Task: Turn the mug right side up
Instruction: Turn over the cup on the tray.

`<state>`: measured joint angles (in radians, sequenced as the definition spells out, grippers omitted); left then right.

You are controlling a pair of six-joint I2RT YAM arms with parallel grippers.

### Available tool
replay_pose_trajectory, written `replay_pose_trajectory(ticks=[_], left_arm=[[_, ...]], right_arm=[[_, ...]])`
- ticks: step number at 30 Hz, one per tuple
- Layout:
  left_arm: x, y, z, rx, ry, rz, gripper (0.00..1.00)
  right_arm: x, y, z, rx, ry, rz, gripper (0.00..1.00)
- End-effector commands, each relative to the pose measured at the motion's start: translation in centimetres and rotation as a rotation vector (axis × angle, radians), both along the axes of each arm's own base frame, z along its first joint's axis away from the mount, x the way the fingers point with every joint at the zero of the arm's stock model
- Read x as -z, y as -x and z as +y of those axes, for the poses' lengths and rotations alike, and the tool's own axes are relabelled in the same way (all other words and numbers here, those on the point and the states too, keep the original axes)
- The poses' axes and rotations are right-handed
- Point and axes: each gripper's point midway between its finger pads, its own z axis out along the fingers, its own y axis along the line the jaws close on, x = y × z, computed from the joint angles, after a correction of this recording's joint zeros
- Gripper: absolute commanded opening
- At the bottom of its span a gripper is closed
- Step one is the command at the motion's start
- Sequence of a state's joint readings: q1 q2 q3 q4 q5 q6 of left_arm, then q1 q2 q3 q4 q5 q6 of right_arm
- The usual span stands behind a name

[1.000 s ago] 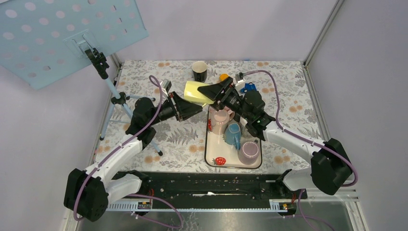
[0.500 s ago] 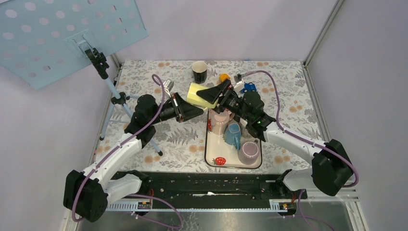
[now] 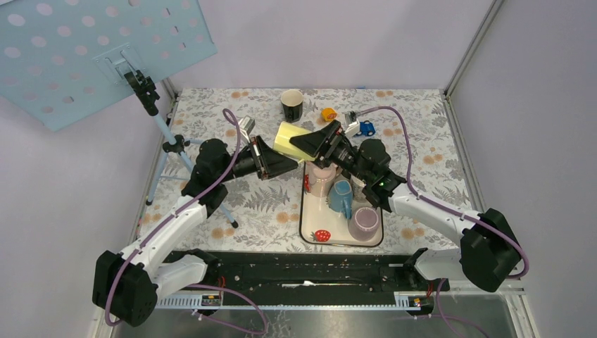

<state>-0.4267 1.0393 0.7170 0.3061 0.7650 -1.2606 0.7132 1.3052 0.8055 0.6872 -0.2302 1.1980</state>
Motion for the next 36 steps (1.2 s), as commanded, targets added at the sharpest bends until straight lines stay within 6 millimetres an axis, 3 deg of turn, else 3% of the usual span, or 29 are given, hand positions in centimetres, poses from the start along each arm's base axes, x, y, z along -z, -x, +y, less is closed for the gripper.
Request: replay_pose_trajectory(ticks=[1, 12, 17, 20, 27, 36], left_arm=[[-7.3, -2.0, 2.4, -0.165, 0.129, -0.23, 0.0], [-7.0, -2.5, 3.0, -0.194, 0.051, -0.253, 0.0], [-6.1, -4.2, 3.7, -0.258, -0.127, -0.277, 0.0], [-4.8, -5.4, 4.4, -0.3, -0.256, -0.276, 0.0], [-1.2, -8.0, 6.0, -0.371, -0.509, -0.267, 0.0], [3.6, -10.4, 4.7, -0.381, -0.805, -0.235, 0.0]], right_arm=[[-0.8, 1.5, -0.2, -0.041, 0.023, -0.114, 1.0], [-0.7, 1.8, -0.5, -0.045, 0.028, -0.112, 1.0], [0.7, 2.2, -1.7, -0.026, 0.136, -0.087, 1.0], [2.1, 2.5, -3.5, 0.001, 0.259, -0.056, 1.0], [1.5, 3.5, -6.6, 0.051, 0.437, -0.115, 1.0], [1.9, 4.2, -9.8, 0.122, 0.583, -0.131, 1.0]])
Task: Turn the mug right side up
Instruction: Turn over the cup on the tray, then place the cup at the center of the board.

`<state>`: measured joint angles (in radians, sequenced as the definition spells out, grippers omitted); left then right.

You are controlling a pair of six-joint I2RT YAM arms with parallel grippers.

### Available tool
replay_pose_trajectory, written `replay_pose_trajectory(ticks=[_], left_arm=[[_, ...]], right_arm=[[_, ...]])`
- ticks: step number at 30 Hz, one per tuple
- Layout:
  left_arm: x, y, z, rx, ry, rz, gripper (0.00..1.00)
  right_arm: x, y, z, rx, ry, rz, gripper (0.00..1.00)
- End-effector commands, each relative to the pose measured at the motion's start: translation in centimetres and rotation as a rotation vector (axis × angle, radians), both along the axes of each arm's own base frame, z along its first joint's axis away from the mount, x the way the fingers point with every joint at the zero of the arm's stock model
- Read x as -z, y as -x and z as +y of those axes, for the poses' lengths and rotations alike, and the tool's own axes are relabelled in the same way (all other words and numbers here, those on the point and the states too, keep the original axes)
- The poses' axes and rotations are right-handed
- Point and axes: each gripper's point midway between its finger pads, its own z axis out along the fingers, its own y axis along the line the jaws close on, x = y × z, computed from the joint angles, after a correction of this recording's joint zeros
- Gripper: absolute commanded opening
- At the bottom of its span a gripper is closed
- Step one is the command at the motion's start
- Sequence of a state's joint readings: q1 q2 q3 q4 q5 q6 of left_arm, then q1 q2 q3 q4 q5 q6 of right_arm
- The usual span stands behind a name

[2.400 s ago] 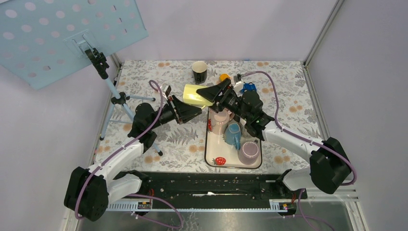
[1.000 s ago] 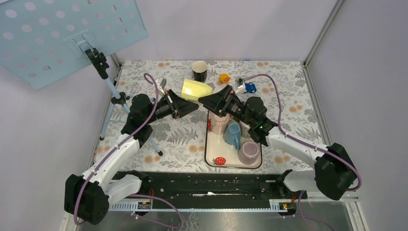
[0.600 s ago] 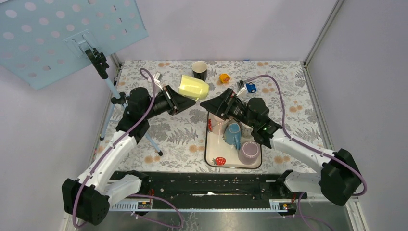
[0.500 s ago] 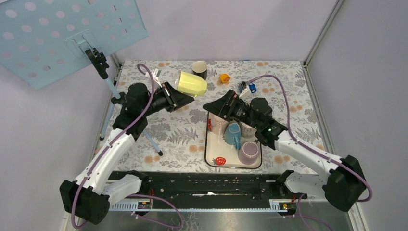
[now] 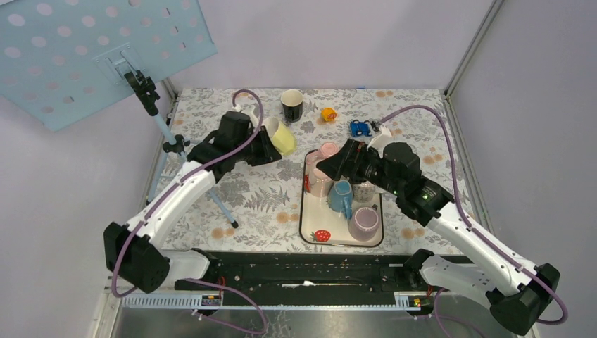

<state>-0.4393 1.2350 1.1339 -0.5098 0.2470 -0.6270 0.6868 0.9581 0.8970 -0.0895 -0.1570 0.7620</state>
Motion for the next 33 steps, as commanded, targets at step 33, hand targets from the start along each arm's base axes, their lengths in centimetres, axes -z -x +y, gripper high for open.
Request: replay_pose_trajectory(ticks=[33], left_arm=[[8.5, -22.3, 5.7, -0.353, -0.499, -0.044, 0.0]], right_arm=[[0.0, 0.7, -5.2, 0.087, 0.263, -0.084, 1.0]])
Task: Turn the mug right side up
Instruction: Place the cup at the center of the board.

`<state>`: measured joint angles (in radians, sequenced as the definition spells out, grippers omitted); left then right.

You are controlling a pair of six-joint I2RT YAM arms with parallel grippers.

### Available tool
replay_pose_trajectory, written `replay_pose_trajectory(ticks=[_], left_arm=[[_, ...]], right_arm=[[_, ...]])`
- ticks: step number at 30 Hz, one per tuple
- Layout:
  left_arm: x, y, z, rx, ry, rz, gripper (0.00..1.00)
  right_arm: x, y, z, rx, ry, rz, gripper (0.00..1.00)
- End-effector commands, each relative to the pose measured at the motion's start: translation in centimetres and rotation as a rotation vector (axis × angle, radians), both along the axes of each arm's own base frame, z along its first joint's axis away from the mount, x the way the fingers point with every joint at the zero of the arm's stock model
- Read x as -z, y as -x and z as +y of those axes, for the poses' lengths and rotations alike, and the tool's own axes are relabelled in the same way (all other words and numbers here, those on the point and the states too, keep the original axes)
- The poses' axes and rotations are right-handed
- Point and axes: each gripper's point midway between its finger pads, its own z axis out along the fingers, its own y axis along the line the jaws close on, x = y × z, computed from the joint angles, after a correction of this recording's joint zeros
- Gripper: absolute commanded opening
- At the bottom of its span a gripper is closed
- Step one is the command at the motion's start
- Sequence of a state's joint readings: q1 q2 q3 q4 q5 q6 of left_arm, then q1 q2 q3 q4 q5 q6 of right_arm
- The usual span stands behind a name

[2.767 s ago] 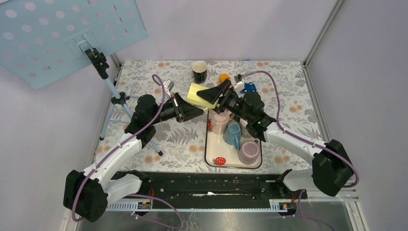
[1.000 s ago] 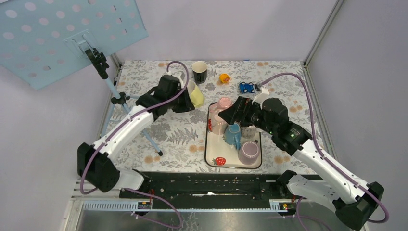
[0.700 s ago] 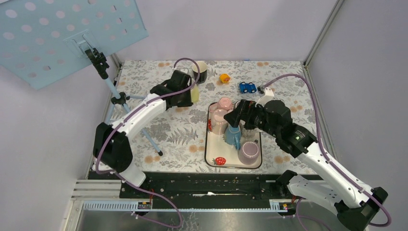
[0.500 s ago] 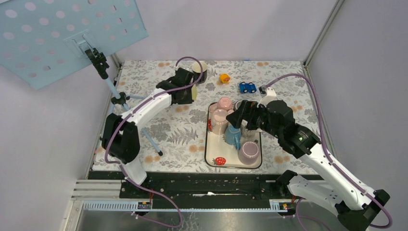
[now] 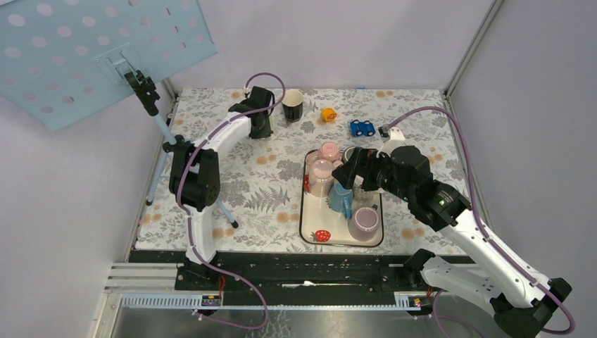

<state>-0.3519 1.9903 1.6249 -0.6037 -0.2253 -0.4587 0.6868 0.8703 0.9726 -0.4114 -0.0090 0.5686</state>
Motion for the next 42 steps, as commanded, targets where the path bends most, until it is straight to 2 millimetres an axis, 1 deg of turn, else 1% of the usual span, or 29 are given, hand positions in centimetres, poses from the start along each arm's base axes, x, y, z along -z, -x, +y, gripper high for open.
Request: replay_pose_trajectory(ticks=[1, 3, 7, 11, 16, 23, 24, 28, 29, 35, 39, 42], left_arm=[[-5.0, -5.9, -0.8, -0.002, 0.022, -0.203, 0.0], [-5.0, -6.8, -1.0, 0.002, 0.019, -0.212, 0.0], [-4.2, -8.3, -1.1, -0.002, 0.021, -0.2, 0.0], [-3.6, -9.3, -1.0, -0.009, 0.011, -0.203, 0.0], [-2.5, -9.9, -1.0, -0.006, 0.008, -0.185, 0.0], [-1.0, -10.2, -0.9, 0.002, -0.016, -0.162, 0.0], [-0.9, -10.2, -0.8, 0.002, -0.02, -0.16, 0.03], [-0.5, -10.1, -0.9, 0.009, -0.02, -0.152, 0.21], [-0.4, -10.1, -1.0, 0.012, -0.018, -0.149, 0.24], [-0.7, -9.9, -1.0, 0.012, -0.018, -0.153, 0.48], [-1.4, -9.7, -0.8, 0.014, -0.019, -0.164, 0.62], [-2.5, -9.5, -0.9, 0.015, -0.015, -0.185, 0.72]], right_arm=[[-1.7, -0.6, -0.1, 0.005, -0.004, -0.049, 1.0], [-1.6, -0.6, 0.0, 0.004, -0.004, -0.048, 1.0], [-1.4, -0.7, 0.0, 0.004, 0.004, -0.043, 1.0], [-1.4, -0.5, -0.1, 0.002, 0.009, -0.039, 1.0], [-1.2, -0.3, -0.3, 0.004, 0.013, -0.032, 1.0], [-0.9, -0.4, -0.2, 0.006, 0.011, -0.026, 1.0], [-0.8, -0.4, -0.2, 0.006, 0.013, -0.023, 1.0], [-0.7, -0.5, -0.1, 0.005, 0.014, -0.022, 1.0], [-0.7, -0.5, -0.1, 0.006, 0.014, -0.022, 1.0], [-0.5, -0.6, 0.0, 0.006, 0.016, -0.017, 1.0], [-0.3, -0.7, 0.1, 0.008, 0.015, -0.01, 1.0], [-0.1, -0.6, 0.0, 0.008, 0.017, -0.004, 1.0]])
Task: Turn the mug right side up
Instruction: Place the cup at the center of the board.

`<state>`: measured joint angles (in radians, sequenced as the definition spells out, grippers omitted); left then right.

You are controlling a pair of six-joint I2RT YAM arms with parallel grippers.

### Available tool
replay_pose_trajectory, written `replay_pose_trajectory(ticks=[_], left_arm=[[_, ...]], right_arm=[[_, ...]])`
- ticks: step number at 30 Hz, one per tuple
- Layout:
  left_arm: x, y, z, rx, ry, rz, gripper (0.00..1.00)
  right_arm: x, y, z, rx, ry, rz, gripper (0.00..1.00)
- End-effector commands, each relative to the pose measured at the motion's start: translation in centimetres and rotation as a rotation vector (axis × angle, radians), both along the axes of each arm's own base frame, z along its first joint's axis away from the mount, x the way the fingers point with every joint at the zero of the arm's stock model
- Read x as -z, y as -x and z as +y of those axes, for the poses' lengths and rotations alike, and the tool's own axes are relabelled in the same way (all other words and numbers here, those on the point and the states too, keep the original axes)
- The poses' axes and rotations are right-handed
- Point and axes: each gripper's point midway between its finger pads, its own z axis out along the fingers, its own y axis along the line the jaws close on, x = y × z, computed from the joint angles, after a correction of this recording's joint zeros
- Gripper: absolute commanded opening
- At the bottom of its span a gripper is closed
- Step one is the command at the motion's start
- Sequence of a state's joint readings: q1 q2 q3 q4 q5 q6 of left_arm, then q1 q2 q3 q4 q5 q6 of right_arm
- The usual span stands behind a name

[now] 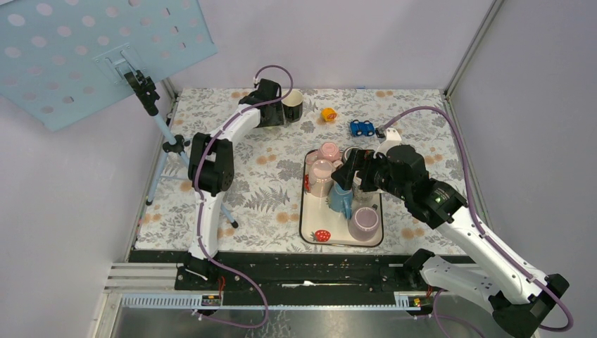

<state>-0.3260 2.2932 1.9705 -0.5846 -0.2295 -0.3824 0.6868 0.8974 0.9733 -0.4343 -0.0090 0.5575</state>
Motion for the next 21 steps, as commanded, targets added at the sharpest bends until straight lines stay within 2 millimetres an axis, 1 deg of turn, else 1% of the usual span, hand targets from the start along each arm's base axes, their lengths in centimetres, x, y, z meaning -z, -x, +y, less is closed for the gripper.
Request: replay_pose_trajectory(ticks=[1, 3, 4, 5, 8, 13, 21], left_arm=[[-5.5, -1.3, 0.2, -0.016, 0.018, -0.134, 0.76], [-6.3, -1.0, 0.2, -0.015, 0.023, -0.144, 0.84], [-6.5, -1.0, 0.2, -0.016, 0.023, -0.15, 0.95], [-6.9, -0.8, 0.2, -0.017, 0.021, -0.156, 0.98], [-7.7, -0.2, 0.1, -0.02, 0.027, -0.171, 0.99], [-9.7, 0.8, 0.2, -0.028, 0.033, -0.2, 0.99], [-13.1, 3.2, -0.3, 0.0, 0.045, -0.245, 0.99]], right_arm=[[-1.4, -0.4, 0.0, 0.013, -0.022, -0.034, 1.0], [-1.2, -0.4, -0.1, 0.015, -0.021, -0.028, 1.0], [-1.2, -0.4, -0.1, 0.016, -0.019, -0.025, 1.0], [-1.1, -0.3, -0.1, 0.015, -0.017, -0.023, 1.0], [-1.0, -0.3, -0.2, 0.019, -0.015, -0.018, 1.0], [-0.8, -0.2, -0.3, 0.027, -0.012, -0.009, 1.0], [0.3, 0.1, -1.4, 0.071, 0.016, 0.026, 1.0]])
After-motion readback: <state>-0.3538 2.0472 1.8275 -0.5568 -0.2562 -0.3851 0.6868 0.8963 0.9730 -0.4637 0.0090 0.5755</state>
